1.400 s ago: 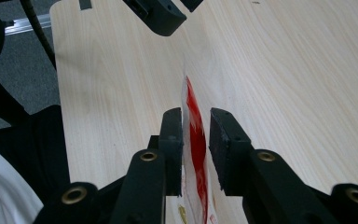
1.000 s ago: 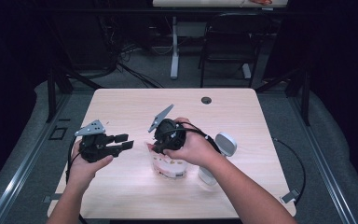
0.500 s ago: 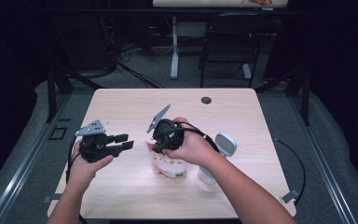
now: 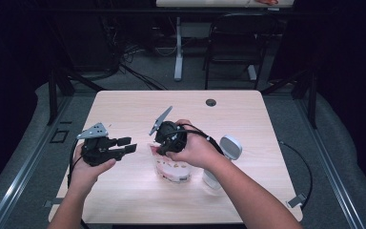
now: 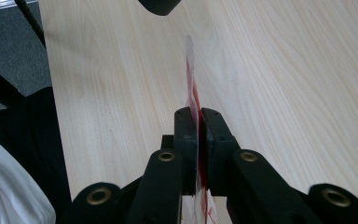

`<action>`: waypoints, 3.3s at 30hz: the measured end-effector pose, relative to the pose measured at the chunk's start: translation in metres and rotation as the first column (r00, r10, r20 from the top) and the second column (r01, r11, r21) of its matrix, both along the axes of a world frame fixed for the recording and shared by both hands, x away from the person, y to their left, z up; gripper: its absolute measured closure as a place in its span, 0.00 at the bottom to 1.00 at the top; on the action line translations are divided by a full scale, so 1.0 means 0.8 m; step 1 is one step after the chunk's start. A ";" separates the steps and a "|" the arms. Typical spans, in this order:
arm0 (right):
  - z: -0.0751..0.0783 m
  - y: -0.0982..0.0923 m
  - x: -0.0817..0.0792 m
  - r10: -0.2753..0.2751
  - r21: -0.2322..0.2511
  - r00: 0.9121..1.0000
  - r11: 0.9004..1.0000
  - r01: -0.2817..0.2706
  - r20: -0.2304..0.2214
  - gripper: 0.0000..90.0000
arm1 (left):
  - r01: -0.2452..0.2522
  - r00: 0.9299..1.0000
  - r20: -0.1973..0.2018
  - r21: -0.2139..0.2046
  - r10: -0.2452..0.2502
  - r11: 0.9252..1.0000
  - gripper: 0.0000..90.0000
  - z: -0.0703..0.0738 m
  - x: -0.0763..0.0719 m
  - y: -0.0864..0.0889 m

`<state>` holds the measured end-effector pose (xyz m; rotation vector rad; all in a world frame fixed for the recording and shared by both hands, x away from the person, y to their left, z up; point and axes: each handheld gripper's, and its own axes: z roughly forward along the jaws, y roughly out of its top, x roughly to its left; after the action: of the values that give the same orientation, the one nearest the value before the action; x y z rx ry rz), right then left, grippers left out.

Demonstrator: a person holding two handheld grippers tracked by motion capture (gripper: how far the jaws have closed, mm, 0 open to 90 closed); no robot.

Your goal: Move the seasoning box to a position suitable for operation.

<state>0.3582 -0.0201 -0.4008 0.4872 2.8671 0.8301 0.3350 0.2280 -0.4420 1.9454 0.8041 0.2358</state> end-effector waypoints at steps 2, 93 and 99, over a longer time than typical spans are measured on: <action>0.000 0.001 0.000 0.002 -0.005 1.000 1.000 -0.002 -0.001 0.95 | 0.000 1.000 -0.001 0.000 0.000 1.000 0.66 0.000 0.000 0.000; 0.034 -0.068 -0.019 0.020 0.192 0.998 0.981 -0.031 0.055 1.00 | 0.130 0.991 -0.012 -0.017 -0.130 0.991 0.60 -0.011 -0.005 -0.023; 0.040 -0.074 -0.021 0.023 0.201 0.998 0.979 -0.036 0.066 1.00 | 0.174 0.985 -0.014 -0.029 -0.174 0.984 0.55 -0.016 -0.006 -0.031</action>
<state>0.3413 -0.0790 -0.3687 0.4316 2.7526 1.1284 0.3306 0.2035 -0.4547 1.9803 0.6402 0.1031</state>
